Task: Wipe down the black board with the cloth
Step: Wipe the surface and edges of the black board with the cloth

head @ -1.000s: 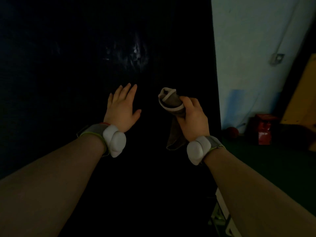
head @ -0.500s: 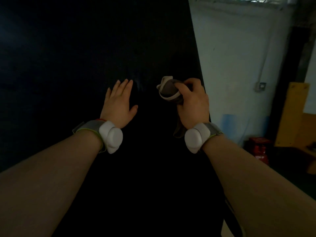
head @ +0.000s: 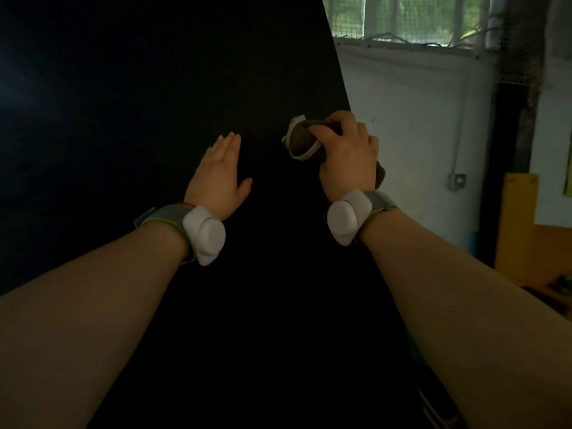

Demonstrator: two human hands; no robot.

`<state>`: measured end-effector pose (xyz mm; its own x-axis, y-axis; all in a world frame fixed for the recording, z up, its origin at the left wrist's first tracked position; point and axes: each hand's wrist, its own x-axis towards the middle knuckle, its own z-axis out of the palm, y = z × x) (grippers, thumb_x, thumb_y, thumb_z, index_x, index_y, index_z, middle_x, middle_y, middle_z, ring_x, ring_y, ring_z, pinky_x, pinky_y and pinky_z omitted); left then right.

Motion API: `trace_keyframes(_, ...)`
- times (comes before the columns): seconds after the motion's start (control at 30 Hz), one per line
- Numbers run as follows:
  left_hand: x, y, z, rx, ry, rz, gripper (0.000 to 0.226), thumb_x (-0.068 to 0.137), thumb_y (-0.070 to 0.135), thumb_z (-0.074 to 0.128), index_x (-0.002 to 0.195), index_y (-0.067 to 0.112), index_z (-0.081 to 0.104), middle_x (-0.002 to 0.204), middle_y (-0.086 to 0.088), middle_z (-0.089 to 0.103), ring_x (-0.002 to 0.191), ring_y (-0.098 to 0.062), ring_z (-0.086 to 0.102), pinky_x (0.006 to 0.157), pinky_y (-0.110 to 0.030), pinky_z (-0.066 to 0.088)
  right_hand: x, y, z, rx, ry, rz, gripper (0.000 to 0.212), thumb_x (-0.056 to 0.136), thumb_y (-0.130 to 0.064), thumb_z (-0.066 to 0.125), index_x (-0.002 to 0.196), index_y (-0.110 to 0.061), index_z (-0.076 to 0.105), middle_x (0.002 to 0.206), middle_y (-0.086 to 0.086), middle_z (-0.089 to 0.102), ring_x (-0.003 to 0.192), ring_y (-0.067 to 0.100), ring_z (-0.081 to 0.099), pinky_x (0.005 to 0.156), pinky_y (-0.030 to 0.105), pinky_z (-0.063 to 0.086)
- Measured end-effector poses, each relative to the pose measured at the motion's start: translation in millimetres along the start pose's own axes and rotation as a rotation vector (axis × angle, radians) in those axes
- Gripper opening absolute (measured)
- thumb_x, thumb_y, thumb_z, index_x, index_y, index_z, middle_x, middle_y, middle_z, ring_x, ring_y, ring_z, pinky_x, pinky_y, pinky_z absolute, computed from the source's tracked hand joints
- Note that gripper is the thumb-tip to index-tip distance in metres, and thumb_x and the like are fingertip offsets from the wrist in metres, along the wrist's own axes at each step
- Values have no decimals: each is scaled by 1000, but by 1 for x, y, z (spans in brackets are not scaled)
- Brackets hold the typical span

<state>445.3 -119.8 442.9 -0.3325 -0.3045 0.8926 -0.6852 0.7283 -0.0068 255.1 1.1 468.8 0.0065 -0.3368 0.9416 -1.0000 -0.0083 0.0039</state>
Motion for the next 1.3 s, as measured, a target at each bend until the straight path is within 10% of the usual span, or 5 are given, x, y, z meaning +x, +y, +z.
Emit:
trace_keyframes(0.4, 2, -19, 6, 50, -7, 7, 79, 87, 26, 63, 148, 5, 18, 154, -15, 20, 143, -28, 17, 114, -33, 13, 50, -12, 12, -105, 62, 107, 44, 93, -10, 44, 134, -26, 50, 141, 11, 34, 126, 34, 35, 103, 44, 27)
trace_keyframes(1.3, -33, -10, 47, 210, -108, -73, 106, 79, 43, 69, 149, 3, 1, 157, -14, -10, 144, -32, -9, 116, -42, -3, -63, 14, 57, -128, -625, -322, 39, 90, -13, 50, 121, -35, 59, 129, -1, 41, 119, 28, 31, 96, 44, 25)
